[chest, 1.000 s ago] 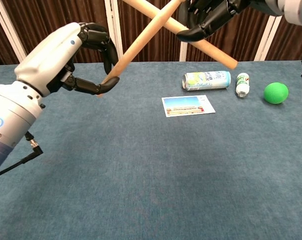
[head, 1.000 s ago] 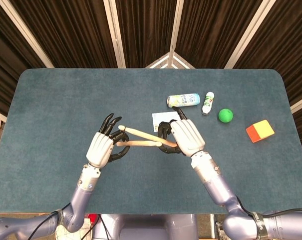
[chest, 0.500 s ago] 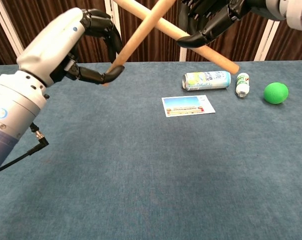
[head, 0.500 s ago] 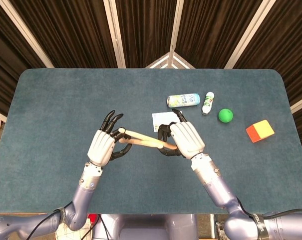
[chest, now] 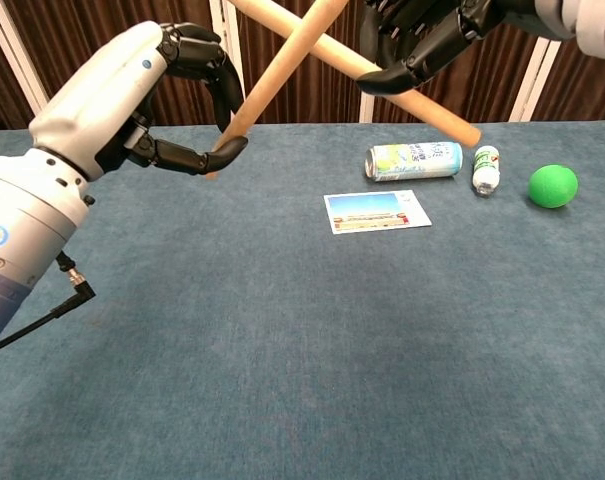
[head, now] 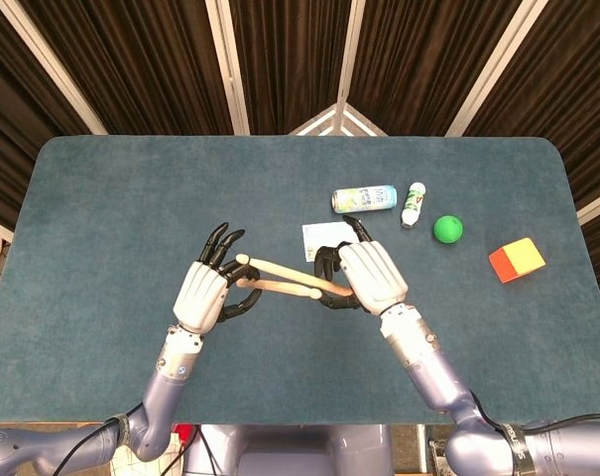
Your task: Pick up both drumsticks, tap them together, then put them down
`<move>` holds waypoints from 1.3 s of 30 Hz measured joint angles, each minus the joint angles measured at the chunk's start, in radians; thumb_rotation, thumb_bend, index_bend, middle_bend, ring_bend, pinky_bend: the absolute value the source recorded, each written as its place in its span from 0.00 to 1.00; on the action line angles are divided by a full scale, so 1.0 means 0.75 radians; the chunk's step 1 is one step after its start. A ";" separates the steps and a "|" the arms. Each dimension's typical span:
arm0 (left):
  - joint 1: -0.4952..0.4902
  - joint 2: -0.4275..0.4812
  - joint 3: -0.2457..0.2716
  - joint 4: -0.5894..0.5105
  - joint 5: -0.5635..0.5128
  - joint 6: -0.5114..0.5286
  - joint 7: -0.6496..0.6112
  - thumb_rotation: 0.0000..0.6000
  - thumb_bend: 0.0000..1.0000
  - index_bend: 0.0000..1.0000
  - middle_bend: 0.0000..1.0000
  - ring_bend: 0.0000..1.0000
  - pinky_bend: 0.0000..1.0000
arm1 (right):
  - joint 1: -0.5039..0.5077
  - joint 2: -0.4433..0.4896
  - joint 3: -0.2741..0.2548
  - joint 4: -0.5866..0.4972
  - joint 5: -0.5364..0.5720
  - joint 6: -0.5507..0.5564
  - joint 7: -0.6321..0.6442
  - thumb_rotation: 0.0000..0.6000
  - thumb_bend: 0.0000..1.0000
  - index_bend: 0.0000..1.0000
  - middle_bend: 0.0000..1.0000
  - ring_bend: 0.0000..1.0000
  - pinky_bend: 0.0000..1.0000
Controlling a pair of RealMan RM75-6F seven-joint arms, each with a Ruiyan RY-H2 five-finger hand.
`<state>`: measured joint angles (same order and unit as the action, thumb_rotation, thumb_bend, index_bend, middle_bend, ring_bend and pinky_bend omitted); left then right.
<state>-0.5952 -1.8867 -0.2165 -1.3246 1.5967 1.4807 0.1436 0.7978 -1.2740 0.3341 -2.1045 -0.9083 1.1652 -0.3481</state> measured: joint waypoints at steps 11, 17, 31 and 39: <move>0.027 0.056 0.030 -0.009 0.015 0.019 -0.038 1.00 0.48 0.60 0.61 0.13 0.00 | -0.013 0.038 0.015 0.073 0.055 -0.004 0.041 1.00 0.42 0.67 0.63 0.52 0.01; 0.032 0.080 0.023 -0.015 0.002 0.013 -0.052 1.00 0.48 0.60 0.61 0.13 0.00 | -0.020 0.051 0.015 0.093 0.067 -0.026 0.076 1.00 0.42 0.67 0.63 0.52 0.01; 0.017 0.060 0.007 0.024 -0.013 0.001 -0.044 1.00 0.48 0.60 0.61 0.13 0.00 | -0.032 0.084 -0.015 -0.029 -0.057 -0.040 0.092 1.00 0.42 0.67 0.63 0.52 0.01; 0.008 0.057 0.020 0.016 0.010 0.001 0.004 1.00 0.48 0.60 0.61 0.13 0.00 | -0.022 0.078 -0.023 -0.079 -0.066 -0.029 0.067 1.00 0.42 0.67 0.63 0.52 0.01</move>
<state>-0.5892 -1.8438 -0.2014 -1.3127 1.6043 1.4813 0.1469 0.7810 -1.2156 0.3167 -2.1638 -0.9575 1.1438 -0.2978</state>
